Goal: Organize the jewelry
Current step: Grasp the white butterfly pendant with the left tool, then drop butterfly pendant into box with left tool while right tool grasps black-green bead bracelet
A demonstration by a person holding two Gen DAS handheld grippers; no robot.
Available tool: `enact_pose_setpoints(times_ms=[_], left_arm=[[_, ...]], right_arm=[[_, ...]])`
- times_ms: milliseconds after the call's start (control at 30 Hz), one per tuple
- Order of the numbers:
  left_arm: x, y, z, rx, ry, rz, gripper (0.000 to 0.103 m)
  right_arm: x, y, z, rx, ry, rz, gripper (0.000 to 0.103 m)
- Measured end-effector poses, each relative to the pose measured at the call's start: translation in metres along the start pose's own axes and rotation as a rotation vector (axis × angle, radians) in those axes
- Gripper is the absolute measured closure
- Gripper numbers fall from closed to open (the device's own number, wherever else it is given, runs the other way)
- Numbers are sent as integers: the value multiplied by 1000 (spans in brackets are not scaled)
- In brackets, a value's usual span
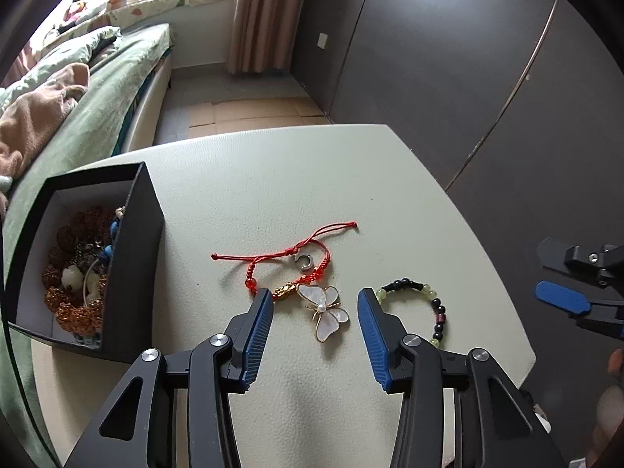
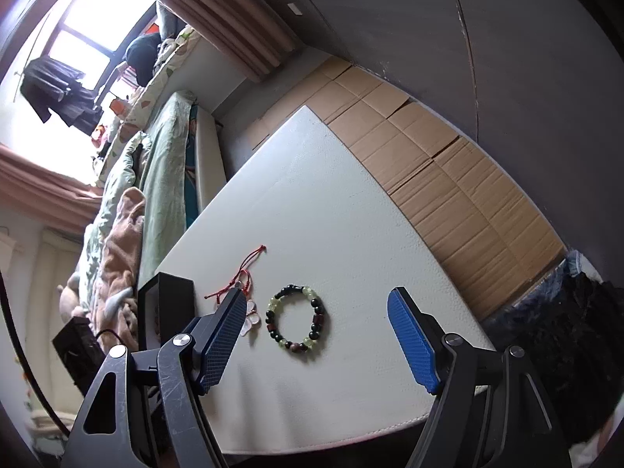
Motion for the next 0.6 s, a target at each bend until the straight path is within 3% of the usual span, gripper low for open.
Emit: enact_pose_setpoints(times_ms=[233,367,433,467,600], left_arm=[[0,7,-21,15,-31,4,60],[3,5,-23,-5,-63,3,71],[3,5,-22,-6,-60,-3,73],[2,5,-23,0,-46,-6,81],[1,7,-20,12,-31,-13,90]], right_arm=[[-10,-5,5,-12,10,-16,28],[-8,-5,2,-3,12,-6,28],[-5,-3,-1,8,18,4,28],[-3,-3,-3,13,20,12,28],[4,0,-8,24,35,47,28]])
Point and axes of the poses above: each gripper's, at about its wrist camera, not at the fingertips, and z roughly against the way its jaws point, x to its left, y to its underside, the point moved 8 cm from there along -z, roughly the way its jaws point, and after that the axes turned 10 degrees about z, right-handed, at the moved point
